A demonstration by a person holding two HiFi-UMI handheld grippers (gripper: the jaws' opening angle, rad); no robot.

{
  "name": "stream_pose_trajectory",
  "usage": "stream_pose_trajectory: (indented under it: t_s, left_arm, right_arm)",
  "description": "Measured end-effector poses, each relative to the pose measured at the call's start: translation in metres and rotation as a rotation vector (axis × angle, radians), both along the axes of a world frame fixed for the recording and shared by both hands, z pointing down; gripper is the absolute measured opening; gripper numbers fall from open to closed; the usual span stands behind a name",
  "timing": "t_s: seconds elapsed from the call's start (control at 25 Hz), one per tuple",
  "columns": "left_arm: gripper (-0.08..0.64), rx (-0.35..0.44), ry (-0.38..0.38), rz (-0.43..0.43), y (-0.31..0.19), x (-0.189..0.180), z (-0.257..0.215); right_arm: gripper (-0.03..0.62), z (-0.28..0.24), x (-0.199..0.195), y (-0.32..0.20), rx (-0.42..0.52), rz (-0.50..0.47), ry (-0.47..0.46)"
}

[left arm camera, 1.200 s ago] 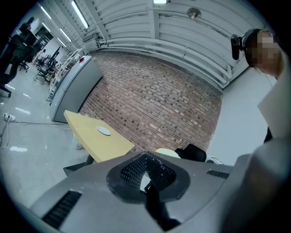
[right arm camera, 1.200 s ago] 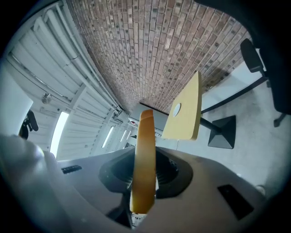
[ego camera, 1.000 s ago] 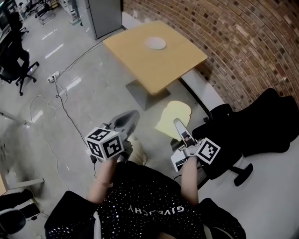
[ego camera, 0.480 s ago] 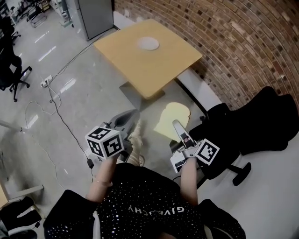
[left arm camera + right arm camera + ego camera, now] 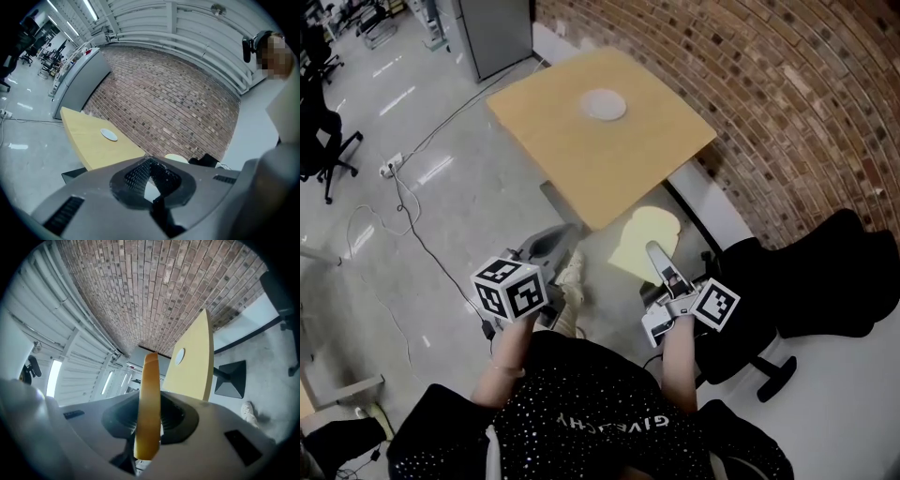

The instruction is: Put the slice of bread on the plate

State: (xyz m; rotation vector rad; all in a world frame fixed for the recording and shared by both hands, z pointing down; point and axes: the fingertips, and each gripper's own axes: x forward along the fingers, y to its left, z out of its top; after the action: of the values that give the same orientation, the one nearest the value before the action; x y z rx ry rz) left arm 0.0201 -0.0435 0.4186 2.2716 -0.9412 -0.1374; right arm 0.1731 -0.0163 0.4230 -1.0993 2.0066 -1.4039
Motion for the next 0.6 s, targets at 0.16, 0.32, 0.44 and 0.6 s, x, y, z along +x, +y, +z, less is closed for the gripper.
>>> stream_pose_trajectory:
  t_s: [0.16,0.32,0.44,0.6]
  left_arm:
    - [0.011,-0.010,0.005,-0.009,-0.047,0.002,-0.003]
    - [0.011,-0.020,0.004,0.023,-0.094,0.013,-0.006]
    - [0.011,-0.029,0.014,0.031,-0.134,0.016,-0.008]
    - [0.011,-0.036,0.025,0.043,-0.181,0.018,-0.008]
  right_arm:
    - [0.094,-0.004,-0.001,-0.042,-0.007,-0.009,0.002]
    - [0.094,-0.004,0.008,-0.086,-0.029,0.008,0.007]
    - [0.094,-0.008,0.011,-0.124,-0.035,0.021,0.011]
    - [0.094,-0.012,0.014,-0.172,-0.036,0.034,0.019]
